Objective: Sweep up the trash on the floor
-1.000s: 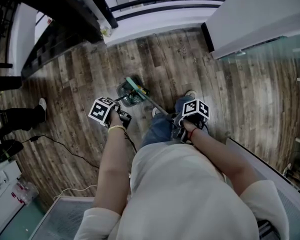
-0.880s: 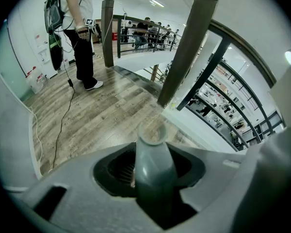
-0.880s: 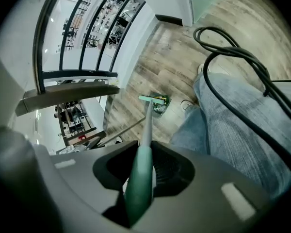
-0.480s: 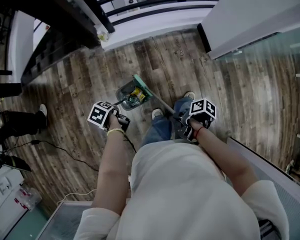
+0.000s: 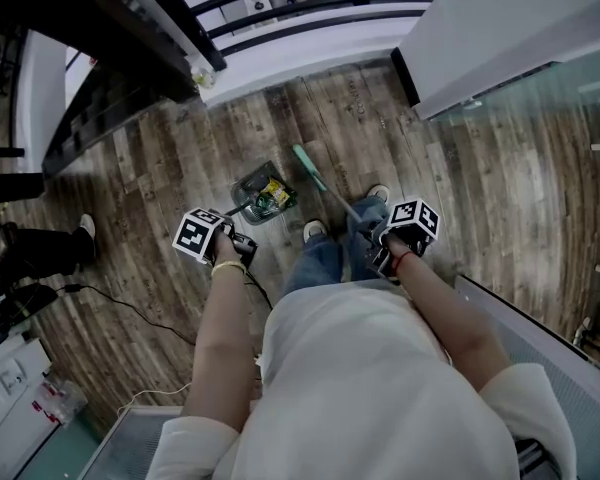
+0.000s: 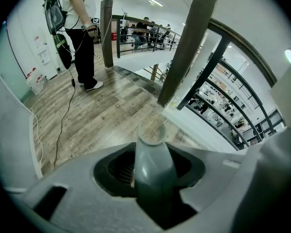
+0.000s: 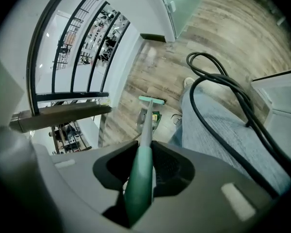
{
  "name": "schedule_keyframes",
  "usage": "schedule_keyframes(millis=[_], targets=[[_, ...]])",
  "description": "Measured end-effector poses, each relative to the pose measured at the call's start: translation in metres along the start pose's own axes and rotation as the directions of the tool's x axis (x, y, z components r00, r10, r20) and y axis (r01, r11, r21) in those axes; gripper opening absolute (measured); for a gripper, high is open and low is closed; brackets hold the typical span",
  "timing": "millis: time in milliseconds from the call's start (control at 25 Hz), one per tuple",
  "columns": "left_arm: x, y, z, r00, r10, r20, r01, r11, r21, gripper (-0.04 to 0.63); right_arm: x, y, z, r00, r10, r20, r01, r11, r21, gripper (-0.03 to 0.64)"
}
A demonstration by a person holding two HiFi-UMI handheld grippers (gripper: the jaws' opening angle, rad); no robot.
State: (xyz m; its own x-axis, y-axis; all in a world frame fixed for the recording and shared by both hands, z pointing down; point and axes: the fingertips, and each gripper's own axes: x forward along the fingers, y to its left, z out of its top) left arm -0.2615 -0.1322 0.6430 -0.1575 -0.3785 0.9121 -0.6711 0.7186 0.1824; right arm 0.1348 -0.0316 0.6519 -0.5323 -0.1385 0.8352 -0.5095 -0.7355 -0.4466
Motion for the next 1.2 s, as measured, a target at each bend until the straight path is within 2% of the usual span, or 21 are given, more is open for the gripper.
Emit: schedule_keyframes(millis=[560, 1000, 1200], targets=[[-0.003, -0.002, -0.003, 1.000, -0.001, 0.006, 0.001, 1.000, 0.003, 0.146, 0.002, -0.023, 0.048, 0.992, 0.031, 0.121, -0.049, 0.988, 0.149, 0.095], [-0.004, -0.003, -0.005, 1.000, -0.001, 0.007, 0.001, 1.000, 0.005, 0.146, 0.006, -0.039, 0.058, 0.992, 0.005, 0.127, -0.036, 0.970, 0.240, 0.095], [-0.004, -0.003, -0.005, 1.000, 0.000, 0.011, 0.000, 1.000, 0.006, 0.146, 0.007, -0.039, 0.059, 0.991, 0.010, 0.132, -0.041, 0.972, 0.233, 0.095]])
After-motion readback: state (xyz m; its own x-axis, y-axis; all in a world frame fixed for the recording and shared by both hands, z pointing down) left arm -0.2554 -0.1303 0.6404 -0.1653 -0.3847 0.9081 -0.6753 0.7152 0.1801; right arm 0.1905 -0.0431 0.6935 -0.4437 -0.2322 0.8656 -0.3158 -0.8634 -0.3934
